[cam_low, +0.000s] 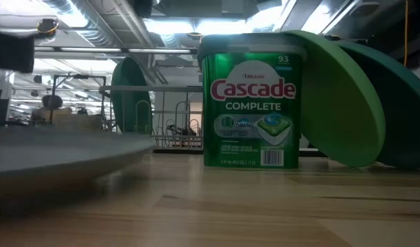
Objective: Sort dishes
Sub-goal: Put the gray plate into the dish rack
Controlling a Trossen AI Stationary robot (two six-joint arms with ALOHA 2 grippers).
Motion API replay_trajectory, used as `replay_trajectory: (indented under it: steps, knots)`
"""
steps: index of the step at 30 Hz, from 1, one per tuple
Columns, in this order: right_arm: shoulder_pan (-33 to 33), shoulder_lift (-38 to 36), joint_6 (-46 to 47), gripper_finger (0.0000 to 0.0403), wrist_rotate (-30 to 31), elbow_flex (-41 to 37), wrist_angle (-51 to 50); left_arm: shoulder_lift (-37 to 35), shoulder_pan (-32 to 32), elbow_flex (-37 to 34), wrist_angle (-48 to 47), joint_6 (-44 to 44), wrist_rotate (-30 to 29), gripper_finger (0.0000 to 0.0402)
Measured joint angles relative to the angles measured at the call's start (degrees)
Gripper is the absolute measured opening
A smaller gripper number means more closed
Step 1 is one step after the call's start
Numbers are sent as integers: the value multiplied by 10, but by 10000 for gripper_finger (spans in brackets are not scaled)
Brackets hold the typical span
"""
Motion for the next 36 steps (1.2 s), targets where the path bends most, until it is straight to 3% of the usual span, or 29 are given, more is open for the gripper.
replay_trajectory:
  steps: [10, 16, 21, 32, 36]
  knots:
    - [0, -83, 40, 163, 4, 0, 0, -4, 0, 142, -191, 116, -156, 1]
    - [0, -142, 83, 163, 3, 0, -1, -4, 0, 237, -262, 207, -211, 0]
    - [1, -189, 101, 163, 3, 0, 0, -4, 0, 295, -275, 296, -251, 0]
    - [0, -254, 331, 163, 12, 0, 0, -5, 0, 390, -271, 515, -387, 0]
    - [-4, -277, 338, 163, 14, 0, 0, -5, 0, 416, -269, 574, -436, 0]
